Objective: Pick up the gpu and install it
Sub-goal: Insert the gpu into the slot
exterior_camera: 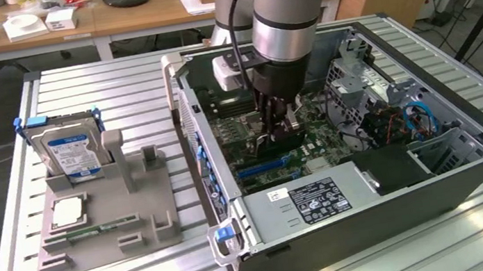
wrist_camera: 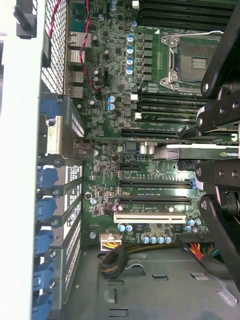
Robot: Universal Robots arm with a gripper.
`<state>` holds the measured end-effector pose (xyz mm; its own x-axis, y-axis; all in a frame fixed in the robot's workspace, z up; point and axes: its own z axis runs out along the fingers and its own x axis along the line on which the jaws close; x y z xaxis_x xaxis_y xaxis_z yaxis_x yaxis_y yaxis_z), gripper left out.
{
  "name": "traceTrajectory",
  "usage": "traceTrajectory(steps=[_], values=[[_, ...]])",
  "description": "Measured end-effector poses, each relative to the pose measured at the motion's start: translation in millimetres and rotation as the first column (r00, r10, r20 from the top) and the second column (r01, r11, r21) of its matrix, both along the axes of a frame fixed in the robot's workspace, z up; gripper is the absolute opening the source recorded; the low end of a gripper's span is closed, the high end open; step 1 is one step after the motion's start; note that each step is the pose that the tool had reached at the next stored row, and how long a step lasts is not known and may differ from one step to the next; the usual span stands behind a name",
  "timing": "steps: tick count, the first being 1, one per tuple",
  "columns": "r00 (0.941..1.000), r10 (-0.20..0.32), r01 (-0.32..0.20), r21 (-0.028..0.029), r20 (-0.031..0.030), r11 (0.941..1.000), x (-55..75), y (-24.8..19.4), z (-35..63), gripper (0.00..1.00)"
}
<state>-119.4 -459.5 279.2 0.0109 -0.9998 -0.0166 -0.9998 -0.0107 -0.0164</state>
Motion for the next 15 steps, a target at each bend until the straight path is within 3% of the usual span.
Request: traceTrajectory(steps=[15], values=[[1.0000, 0.000, 0.000, 0.0003, 0.0002, 1.0000, -0.3, 0.1, -1.6, 0.26]])
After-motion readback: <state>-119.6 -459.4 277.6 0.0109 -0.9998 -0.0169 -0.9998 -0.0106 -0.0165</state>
